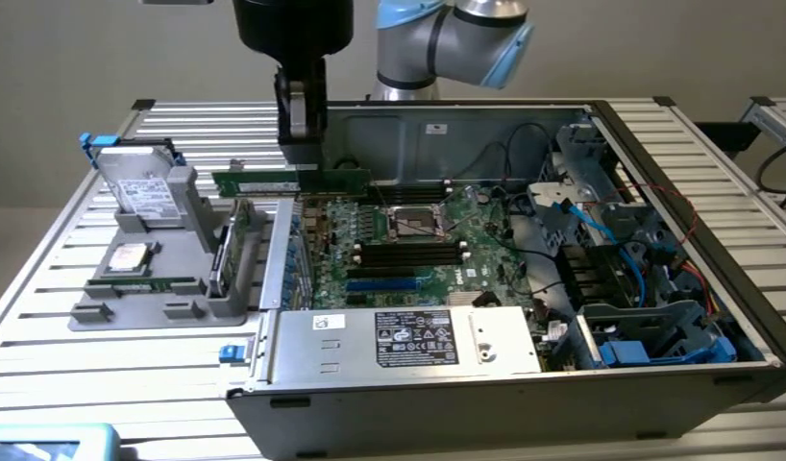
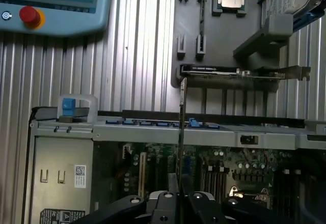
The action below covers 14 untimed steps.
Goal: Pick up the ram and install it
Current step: 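Pick up the ram and move it above insertion slot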
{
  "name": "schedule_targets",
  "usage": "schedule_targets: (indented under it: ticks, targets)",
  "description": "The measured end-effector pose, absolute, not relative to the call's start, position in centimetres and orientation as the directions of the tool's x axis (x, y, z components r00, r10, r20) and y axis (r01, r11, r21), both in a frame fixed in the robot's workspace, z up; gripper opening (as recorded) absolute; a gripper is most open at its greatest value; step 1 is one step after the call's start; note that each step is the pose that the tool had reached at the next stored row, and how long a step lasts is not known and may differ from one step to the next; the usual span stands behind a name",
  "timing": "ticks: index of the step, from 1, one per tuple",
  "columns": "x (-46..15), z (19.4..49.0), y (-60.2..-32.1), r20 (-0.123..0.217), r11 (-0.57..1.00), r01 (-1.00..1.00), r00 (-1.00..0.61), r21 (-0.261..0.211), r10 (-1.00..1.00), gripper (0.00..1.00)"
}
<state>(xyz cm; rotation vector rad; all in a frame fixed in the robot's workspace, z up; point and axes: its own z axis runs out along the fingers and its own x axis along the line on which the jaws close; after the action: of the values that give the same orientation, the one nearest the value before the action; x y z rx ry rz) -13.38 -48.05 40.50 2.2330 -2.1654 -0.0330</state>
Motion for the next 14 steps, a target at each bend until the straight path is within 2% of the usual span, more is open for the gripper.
schedule_targets:
  ticks: [14]
  targets:
    - [-7.7, 40.4, -46.6, 0.010, -0.030, -0.999, 0.031, 0.037, -0.999, 0.13]
